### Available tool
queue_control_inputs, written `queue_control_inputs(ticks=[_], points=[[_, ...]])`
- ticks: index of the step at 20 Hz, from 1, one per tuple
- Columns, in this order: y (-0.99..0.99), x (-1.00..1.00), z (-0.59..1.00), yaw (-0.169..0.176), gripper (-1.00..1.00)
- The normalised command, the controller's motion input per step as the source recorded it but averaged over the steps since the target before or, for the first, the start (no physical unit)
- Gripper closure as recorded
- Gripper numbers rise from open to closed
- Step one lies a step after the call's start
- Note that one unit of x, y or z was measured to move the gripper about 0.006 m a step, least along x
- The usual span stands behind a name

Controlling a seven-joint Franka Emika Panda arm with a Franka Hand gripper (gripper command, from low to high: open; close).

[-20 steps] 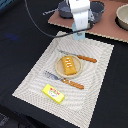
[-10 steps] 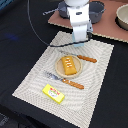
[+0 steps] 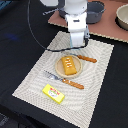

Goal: Place the bread, butter, and milk from the table onto the serving area.

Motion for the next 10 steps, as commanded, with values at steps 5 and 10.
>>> queue_control_inputs(ticks=[5,10], points=[[0.09,0.32,1.00,-0.015,-1.00],[0.06,0.22,1.00,-0.006,-1.00]])
